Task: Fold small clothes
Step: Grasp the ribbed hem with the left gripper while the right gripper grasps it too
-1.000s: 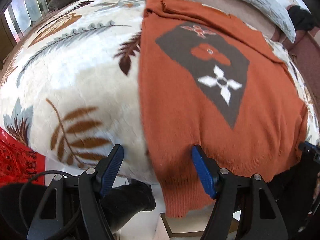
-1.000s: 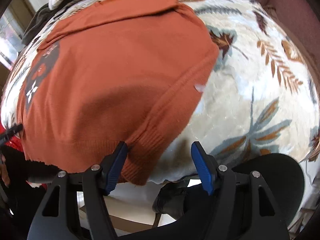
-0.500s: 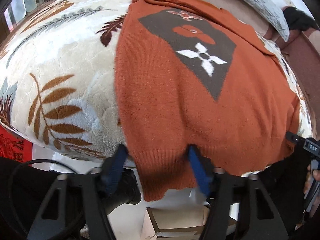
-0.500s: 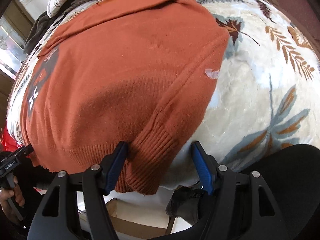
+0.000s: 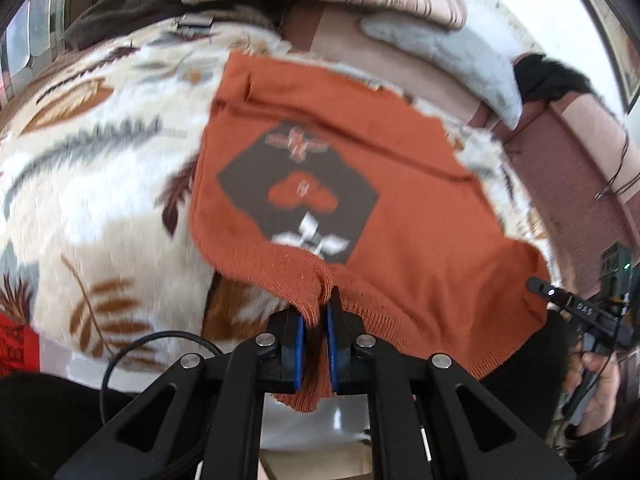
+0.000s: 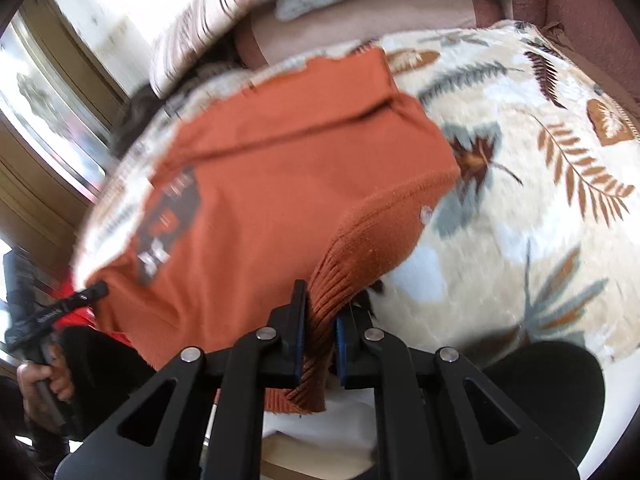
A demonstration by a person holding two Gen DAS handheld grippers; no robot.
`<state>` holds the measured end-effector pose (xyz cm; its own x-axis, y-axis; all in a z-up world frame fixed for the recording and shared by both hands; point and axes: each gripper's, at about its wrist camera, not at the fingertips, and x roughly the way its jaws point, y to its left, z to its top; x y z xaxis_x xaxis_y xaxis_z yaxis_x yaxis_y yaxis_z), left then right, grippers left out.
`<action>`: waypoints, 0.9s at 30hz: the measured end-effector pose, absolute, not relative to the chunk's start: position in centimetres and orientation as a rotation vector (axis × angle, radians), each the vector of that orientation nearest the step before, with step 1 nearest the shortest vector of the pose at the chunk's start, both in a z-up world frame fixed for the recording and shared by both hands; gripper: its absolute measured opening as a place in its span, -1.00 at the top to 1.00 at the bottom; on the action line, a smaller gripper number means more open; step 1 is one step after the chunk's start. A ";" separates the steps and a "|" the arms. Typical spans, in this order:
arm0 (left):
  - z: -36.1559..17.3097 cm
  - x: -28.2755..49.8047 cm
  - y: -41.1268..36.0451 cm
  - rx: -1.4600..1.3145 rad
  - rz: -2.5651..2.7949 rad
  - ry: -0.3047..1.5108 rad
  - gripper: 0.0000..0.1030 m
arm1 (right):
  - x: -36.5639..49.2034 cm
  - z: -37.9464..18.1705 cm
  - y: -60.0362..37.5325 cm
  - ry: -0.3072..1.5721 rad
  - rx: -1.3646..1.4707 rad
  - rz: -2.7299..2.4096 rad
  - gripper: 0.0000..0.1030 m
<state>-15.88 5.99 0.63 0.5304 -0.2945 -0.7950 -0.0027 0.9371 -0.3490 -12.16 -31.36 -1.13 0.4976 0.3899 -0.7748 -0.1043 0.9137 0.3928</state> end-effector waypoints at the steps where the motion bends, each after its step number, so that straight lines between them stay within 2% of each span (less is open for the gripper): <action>1: 1.6 -15.2 6.3 -0.339 -0.187 0.989 0.85 | -11.5 -0.7 -31.4 0.994 0.341 0.320 0.74; 10: 5.7 -7.4 8.8 -0.398 -0.151 0.931 0.84 | -3.5 3.3 -31.3 0.871 0.435 0.375 0.74; 21: 4.8 3.9 10.2 -0.378 -0.070 0.930 0.84 | 7.3 3.1 -30.4 0.829 0.454 0.344 0.75; 27: 2.4 11.5 11.5 -0.398 -0.031 0.977 0.83 | 15.0 0.6 -30.7 0.885 0.524 0.334 0.75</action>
<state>11.52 11.50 2.38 0.5650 -0.2028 -0.7998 -0.1513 0.9274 -0.3420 15.04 -30.68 0.65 0.5943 0.4827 -0.6433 -0.0622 0.8251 0.5616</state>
